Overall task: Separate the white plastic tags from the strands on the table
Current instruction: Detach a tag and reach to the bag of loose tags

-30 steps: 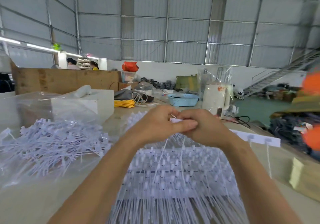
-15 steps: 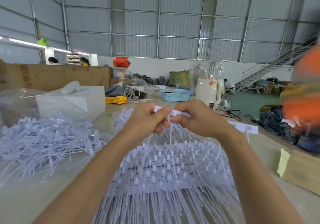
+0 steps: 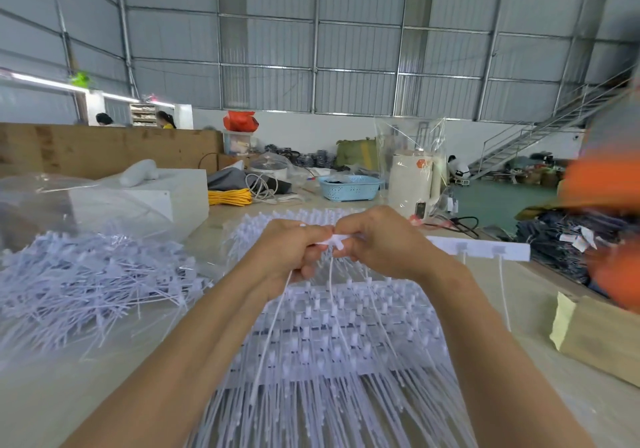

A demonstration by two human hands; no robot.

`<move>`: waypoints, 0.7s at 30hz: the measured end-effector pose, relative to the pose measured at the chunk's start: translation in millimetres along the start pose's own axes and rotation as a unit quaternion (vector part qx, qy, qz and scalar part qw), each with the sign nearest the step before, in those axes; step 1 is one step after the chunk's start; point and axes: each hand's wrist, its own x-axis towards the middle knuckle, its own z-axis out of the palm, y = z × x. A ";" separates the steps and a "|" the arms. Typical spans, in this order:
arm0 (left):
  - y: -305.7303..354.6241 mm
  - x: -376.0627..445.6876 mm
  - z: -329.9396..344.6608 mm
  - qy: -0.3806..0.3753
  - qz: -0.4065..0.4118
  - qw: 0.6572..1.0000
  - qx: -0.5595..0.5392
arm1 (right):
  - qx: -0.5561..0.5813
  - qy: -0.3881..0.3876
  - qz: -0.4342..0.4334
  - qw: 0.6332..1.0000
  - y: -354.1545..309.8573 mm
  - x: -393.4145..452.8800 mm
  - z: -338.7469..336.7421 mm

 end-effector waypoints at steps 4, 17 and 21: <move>6.8 -1.6 -3.2 -0.100 -0.065 0.990 -0.070 | 0.062 0.022 -0.018 0.998 -0.8 -4.1 -5.7; -15.4 9.1 -25.4 -0.472 -0.012 0.799 -0.373 | 0.094 0.026 0.078 0.992 35.1 -31.7 -36.1; -46.2 24.2 -24.3 -0.228 -0.124 0.964 -0.051 | 0.132 0.060 0.061 0.988 12.8 -38.9 -62.5</move>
